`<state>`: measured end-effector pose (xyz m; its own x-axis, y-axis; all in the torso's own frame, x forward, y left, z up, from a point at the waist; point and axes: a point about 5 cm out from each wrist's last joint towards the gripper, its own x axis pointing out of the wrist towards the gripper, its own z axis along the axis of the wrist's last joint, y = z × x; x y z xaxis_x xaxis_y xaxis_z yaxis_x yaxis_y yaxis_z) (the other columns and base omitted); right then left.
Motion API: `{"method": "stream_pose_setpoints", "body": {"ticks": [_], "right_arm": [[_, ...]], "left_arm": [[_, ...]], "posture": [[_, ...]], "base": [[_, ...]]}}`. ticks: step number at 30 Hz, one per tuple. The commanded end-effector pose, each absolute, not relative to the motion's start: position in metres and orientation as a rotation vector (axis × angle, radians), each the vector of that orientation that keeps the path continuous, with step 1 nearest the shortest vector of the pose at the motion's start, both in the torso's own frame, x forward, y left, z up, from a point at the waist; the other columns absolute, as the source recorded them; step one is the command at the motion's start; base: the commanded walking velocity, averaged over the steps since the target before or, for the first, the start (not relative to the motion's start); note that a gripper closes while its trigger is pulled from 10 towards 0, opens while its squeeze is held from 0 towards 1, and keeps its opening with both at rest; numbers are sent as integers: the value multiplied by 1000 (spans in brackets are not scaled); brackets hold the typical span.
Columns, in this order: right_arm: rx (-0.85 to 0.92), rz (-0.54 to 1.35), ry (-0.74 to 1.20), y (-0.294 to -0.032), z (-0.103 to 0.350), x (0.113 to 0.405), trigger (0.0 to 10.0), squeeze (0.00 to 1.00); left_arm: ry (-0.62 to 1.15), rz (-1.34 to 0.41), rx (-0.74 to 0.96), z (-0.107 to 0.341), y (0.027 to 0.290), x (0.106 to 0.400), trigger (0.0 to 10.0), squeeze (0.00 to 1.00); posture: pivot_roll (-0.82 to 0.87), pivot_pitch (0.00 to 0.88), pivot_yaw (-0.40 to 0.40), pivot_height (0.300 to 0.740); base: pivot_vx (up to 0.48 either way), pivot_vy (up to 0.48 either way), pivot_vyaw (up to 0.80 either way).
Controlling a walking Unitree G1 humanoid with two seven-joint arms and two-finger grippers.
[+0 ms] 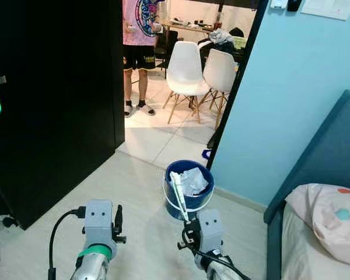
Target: Clean up the room
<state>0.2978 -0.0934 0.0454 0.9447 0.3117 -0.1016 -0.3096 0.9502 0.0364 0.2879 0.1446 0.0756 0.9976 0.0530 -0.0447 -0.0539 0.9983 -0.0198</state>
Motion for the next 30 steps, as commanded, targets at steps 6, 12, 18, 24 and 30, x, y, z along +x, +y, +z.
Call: {"method": "stream_pose_setpoints", "body": {"ticks": [6,12,18,24,30], "right_arm": [[19,303,143,-96,37,292,10000,0],[17,308,149,-96,36,292,10000,0],[18,312,149,-95,36,292,10000,0],[18,315,149,-94,36,292,10000,0],[17,321,149,-94,35,292,10000,0]], "left_arm": [[94,61,-29,65,146,285,10000,0],[97,61,-31,64,146,285,10000,0],[100,60,-34,64,146,286,10000,0],[102,60,-41,64,146,286,10000,0],[105,59,-42,63,145,285,10000,0]], "posture": [[32,15,-16,740],[34,13,-20,740],[34,9,-23,740],[34,6,-23,740],[35,0,-26,740]], "base": [[327,0,0],[336,0,0],[340,0,0],[352,0,0],[359,0,0]]}}
